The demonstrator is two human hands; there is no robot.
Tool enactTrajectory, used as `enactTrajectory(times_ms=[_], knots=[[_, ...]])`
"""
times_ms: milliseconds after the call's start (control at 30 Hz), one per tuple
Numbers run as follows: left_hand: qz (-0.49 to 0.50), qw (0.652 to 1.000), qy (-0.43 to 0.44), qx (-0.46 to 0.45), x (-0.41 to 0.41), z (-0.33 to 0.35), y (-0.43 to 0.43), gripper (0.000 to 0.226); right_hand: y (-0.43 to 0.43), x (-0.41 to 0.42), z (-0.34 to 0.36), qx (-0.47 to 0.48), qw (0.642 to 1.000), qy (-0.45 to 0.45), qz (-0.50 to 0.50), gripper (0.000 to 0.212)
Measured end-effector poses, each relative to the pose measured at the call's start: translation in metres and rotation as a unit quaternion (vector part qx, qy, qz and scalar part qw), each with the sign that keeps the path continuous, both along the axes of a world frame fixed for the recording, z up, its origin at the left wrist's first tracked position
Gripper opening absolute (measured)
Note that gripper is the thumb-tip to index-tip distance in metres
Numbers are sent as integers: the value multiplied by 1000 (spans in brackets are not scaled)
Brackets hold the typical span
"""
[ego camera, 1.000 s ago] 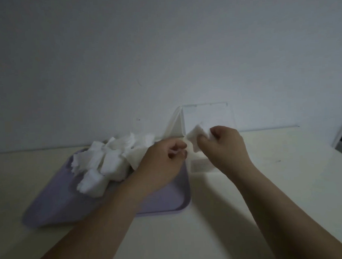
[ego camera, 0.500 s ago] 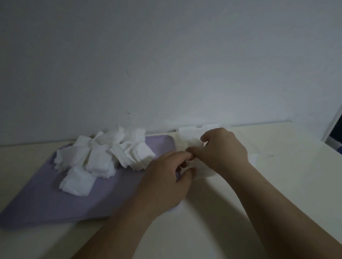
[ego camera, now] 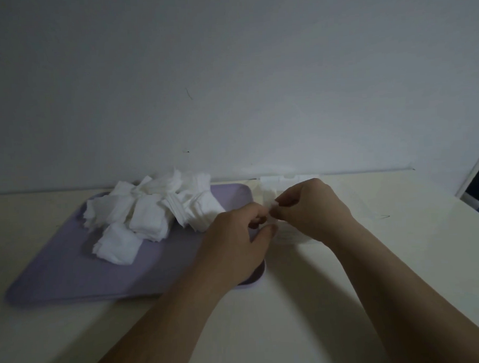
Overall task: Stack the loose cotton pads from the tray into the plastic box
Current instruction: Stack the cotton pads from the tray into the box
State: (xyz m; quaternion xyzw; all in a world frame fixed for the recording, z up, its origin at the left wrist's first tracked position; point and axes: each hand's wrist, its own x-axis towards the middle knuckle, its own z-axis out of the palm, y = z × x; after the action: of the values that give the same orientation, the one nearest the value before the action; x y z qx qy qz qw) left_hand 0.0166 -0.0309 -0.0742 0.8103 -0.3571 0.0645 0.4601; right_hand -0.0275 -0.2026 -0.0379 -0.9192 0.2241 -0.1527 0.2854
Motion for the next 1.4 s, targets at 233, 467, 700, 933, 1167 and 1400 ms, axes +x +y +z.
enactTrajectory(times_ms=[233, 467, 700, 933, 1167, 1400], knots=[[-1, 1000, 26, 8, -2, -1, -1, 34, 7, -4, 2, -36, 998, -32, -51, 19], [-3, 999, 22, 31, 0, 3, 3, 38, 14, -8, 9, -37, 999, 15, -8, 19], [148, 973, -152, 92, 31, 16, 23, 21, 20, -11, 12, -53, 996, -50, -49, 25], [239, 940, -88, 228, 53, 12, 46, 49, 66, -11, -4, -139, 950, -270, 74, 23], [141, 974, 48, 170, 50, 25, 53, 40, 93, -9, -26, 111, 973, -129, 153, 33], [21, 988, 102, 113, 38, 18, 79, 5, 91, -5, -30, 122, 973, -87, 177, 59]])
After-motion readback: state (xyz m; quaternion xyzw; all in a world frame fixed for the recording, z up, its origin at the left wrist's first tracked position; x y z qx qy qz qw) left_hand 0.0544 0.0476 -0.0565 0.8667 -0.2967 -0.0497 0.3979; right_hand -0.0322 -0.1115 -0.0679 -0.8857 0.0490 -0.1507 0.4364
